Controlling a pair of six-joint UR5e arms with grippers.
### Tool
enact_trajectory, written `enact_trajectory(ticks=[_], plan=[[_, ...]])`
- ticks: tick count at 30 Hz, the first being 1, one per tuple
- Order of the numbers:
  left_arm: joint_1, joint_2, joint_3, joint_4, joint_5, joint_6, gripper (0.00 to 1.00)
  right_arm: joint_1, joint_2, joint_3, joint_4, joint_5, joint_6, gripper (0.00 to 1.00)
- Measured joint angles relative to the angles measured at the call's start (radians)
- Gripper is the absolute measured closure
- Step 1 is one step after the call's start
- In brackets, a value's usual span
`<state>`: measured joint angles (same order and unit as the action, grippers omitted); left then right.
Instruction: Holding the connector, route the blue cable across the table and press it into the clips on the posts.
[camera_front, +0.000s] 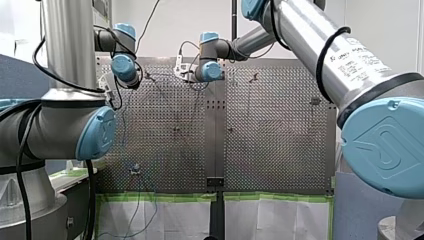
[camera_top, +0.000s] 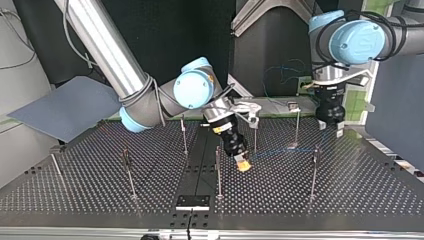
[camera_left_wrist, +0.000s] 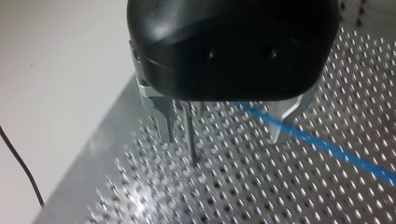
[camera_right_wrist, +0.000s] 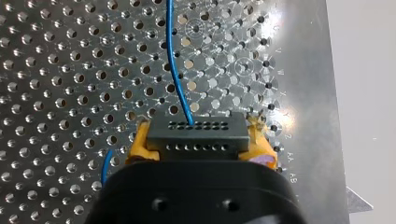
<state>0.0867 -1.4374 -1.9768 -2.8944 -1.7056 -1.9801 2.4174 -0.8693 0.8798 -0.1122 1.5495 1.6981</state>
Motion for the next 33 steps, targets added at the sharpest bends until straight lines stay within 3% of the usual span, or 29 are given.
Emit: enact_trajectory(ticks=[9, 17, 28, 33], plan=[[-0.009, 0.081, -0.021, -0.015, 0.063, -0.016, 0.00, -0.002, 0.000, 0.000, 0.000, 0.000, 0.000, 1.00], [-0.029, 0.099, -0.028, -0.018, 0.081, 0.037, 0.00, -0.002, 0.000, -0.001, 0.000, 0.002, 0.000, 1.00], [-0.073, 0.054, -0.014, 0.022, 0.155, 0.129, 0.00, -0.001, 0.001, -0.001, 0.001, 0.004, -0.001, 1.00], [-0.099, 0.020, 0.019, 0.049, 0.150, 0.169, 0.00, 0.000, 0.001, -0.001, 0.002, 0.006, -0.001, 1.00]])
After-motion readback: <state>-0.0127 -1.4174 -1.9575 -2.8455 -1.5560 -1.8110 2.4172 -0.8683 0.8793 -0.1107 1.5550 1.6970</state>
